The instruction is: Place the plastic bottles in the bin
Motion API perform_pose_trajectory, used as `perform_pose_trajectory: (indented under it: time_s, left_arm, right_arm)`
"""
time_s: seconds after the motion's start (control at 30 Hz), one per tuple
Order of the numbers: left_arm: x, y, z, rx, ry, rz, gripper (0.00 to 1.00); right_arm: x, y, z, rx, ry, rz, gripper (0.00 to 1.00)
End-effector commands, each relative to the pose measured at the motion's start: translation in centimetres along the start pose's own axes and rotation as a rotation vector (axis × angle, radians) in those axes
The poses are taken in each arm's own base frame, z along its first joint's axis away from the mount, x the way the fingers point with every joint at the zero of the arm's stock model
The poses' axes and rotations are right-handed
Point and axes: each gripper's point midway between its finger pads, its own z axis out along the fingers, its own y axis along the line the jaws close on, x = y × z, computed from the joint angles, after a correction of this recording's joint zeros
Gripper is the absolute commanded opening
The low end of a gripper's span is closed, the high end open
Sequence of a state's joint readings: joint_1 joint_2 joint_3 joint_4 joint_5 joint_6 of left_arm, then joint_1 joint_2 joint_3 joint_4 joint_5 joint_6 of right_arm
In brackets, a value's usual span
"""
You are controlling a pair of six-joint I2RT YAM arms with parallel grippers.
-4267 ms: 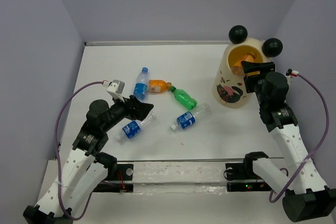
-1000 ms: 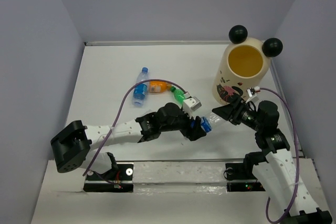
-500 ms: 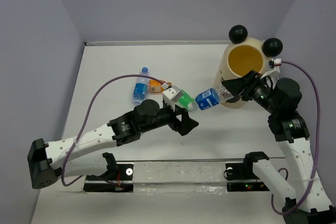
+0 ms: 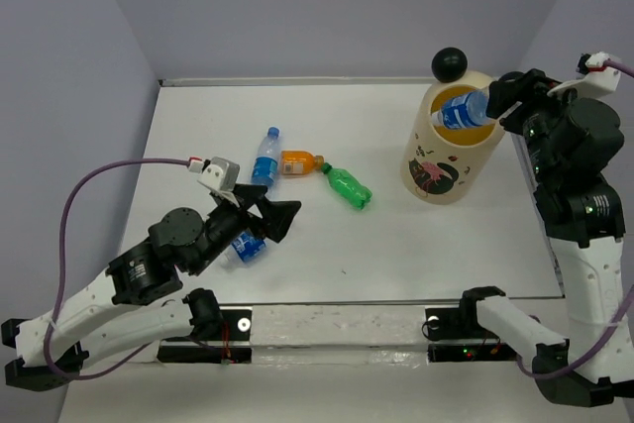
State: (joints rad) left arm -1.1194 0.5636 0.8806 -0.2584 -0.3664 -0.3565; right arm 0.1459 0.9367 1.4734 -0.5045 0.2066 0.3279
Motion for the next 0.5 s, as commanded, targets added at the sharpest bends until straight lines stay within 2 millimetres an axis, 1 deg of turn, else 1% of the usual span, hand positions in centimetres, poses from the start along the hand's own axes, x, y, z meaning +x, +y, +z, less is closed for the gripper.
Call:
perform_pose_trajectory:
  time_s: [0.0,0.1,0.13,0.3,0.43,0.47]
  left_arm:
    - [1.5,3.3,0.4,-0.163,0.019,0.071,0.99]
    - [1.8,3.6,0.6,-0.173,0.019,0.083,0.99]
    - [1.9,3.6,0.6,-0.172,0.021,0.084,0.99]
    - [3.1,4.0,1.1,-0.186,0.044,0.086,0.99]
    - [3.4,4.0,1.0,-0.182,0.041,0.078,0.99]
    - [3.4,4.1,1.0,-0.184,0.038,0.075,0.99]
  right_arm:
    - [0.6,-2.6,1.0,0.141,0.033,-0.099,0.15]
    - [0.8,-3.4,1.4,0.185,0.037,-0.122,0.15]
    - [1.2,-3.6,1.9,0.193,0.051,-0.141,0.15]
    - [2.3,-3.2,3.7,0.169,0.08,-0.18,0.15]
    - [2.7,-3.3,5.1,0.181,0.086,-0.203,0.15]
    - [2.8,-3.1,5.4,0.177,0.088,-0.206,0.15]
